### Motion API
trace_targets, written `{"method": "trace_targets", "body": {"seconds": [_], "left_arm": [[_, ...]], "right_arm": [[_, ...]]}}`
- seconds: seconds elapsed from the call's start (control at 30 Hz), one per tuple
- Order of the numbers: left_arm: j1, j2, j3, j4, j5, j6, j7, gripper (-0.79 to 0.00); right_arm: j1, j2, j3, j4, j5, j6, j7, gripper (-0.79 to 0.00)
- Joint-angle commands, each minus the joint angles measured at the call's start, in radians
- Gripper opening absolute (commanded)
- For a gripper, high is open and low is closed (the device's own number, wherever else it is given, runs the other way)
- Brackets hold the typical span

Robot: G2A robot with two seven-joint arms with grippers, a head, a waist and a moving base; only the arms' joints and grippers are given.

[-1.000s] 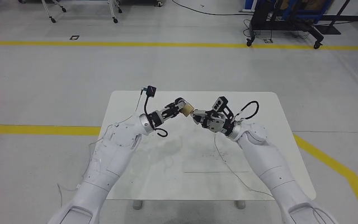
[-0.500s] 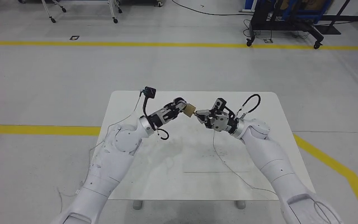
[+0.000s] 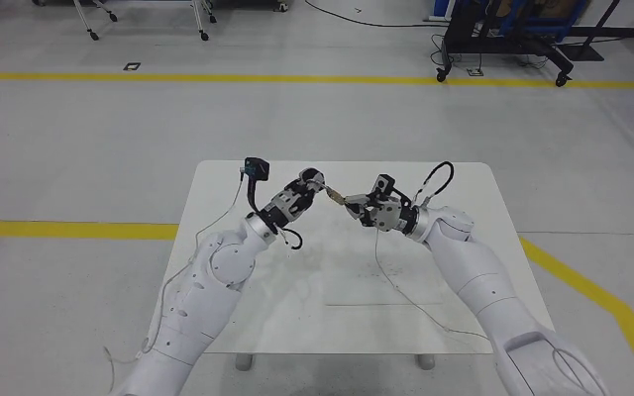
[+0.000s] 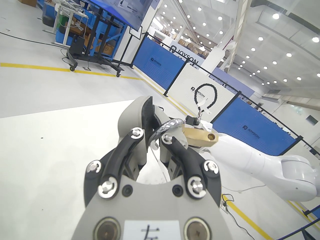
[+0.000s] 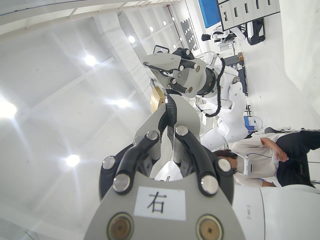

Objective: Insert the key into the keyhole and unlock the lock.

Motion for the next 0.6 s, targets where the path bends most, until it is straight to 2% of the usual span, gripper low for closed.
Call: {"method": "trace_targets", "body": {"seconds": [0.0,0.13,0.17,0.2,0.23,0.27,0.3,0.33,0.47,0.57], "left_arm": [[0.000,0.001,-0.006,0.002,-0.016,-0.006,-0.006,-0.785],[0.000,0.002,-0.011,0.003,-0.030,-0.009,-0.022,-0.785],[0.000,0.002,-0.011,0.003,-0.031,-0.007,-0.027,-0.785],[-0.001,0.002,-0.011,0.004,-0.034,-0.007,-0.032,-0.785],[-0.002,0.002,-0.011,0.005,-0.039,-0.005,-0.036,-0.785],[-0.003,0.001,-0.011,0.007,-0.045,-0.001,-0.041,-0.785],[-0.004,0.001,-0.013,0.009,-0.050,0.008,-0.046,-0.785],[-0.006,0.001,-0.013,0.010,-0.056,0.013,-0.050,-0.785],[-0.012,0.000,-0.014,0.015,-0.068,0.033,-0.069,-0.785],[-0.018,0.000,-0.013,0.019,-0.078,0.052,-0.100,-0.785]], "right_arm": [[0.004,-0.001,-0.001,0.008,0.003,0.000,0.002,-0.785],[0.010,-0.003,-0.005,0.020,0.005,-0.001,0.009,-0.785],[0.012,-0.004,-0.005,0.022,0.005,-0.001,0.010,-0.720],[0.013,-0.004,-0.006,0.024,0.007,-0.002,0.013,-0.514],[0.014,-0.004,-0.005,0.026,0.006,-0.003,0.015,-0.406],[0.014,-0.004,-0.003,0.027,0.006,-0.008,0.018,-0.200],[0.014,-0.003,0.000,0.028,0.007,-0.017,0.019,-0.043],[0.013,-0.002,0.005,0.028,0.006,-0.027,0.019,0.000],[-0.005,0.011,0.044,0.018,-0.003,-0.096,0.022,0.000],[-0.045,0.030,0.104,-0.018,-0.021,-0.205,-0.017,0.000]]}}
